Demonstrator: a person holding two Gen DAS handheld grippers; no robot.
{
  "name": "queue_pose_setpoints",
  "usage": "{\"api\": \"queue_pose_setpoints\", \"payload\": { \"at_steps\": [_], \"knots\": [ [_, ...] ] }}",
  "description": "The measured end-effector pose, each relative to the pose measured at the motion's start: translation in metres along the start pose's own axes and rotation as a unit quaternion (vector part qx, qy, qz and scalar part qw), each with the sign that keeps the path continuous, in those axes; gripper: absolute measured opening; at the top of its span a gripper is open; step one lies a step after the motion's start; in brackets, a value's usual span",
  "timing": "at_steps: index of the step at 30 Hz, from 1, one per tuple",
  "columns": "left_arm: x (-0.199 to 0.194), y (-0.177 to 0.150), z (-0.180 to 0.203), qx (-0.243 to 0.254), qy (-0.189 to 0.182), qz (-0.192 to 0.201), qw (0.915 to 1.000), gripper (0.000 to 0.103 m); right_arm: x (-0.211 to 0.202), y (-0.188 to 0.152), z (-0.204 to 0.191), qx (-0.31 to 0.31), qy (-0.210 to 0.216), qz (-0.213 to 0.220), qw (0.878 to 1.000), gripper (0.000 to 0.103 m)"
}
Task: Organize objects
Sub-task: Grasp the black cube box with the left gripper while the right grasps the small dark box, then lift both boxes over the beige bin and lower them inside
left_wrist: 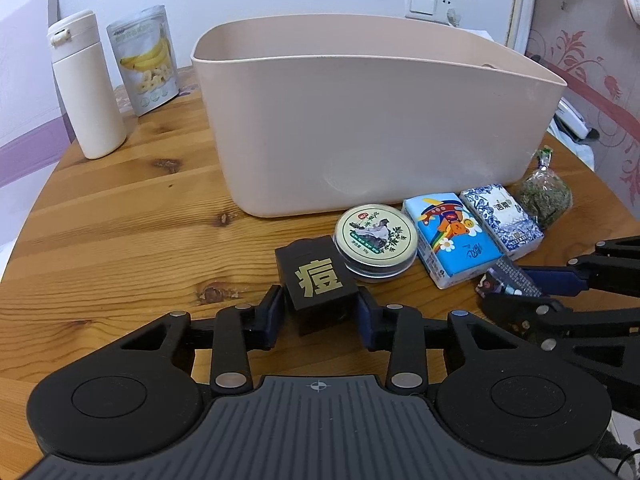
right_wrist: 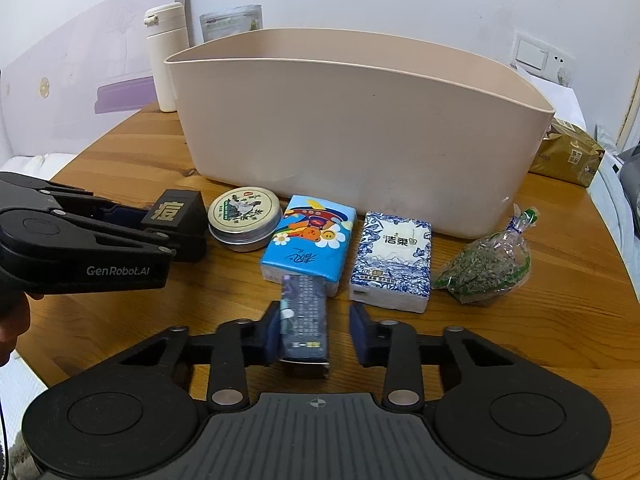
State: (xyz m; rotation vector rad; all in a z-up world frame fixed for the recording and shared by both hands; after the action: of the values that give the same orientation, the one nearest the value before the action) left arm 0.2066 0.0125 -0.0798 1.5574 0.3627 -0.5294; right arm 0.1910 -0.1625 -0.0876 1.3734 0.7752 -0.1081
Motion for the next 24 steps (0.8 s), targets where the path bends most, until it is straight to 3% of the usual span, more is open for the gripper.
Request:
{"api": "queue_pose_setpoints", "payload": {
  "at_steps": [3,24],
  "knots": [
    [-0.001,-0.001,0.0,0.002,0.0,0.0,1.0,0.037,-0.001,0.0,0.0,-0.002,0.002,-0.003,1.0,0.021],
    [-0.034,0.006,0.011,0.023,0.001,0.025,0.9994,0.035,-0.025,0.005,0.028,0.037,-0.012,0.018,0.999,0.022]
  ]
}}
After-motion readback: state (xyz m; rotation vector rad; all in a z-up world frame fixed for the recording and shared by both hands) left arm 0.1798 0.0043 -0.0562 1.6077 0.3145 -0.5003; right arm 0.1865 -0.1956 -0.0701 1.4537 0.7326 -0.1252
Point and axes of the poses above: each gripper's, at about its wrist camera, not at the fingertips, and x roughly the way its jaws point, z to its right, y to its top, the point moved 5 cm from there along x, roughly the way its jaws point, and after that the axes turned 14 degrees about z, right-handed, at the moved point
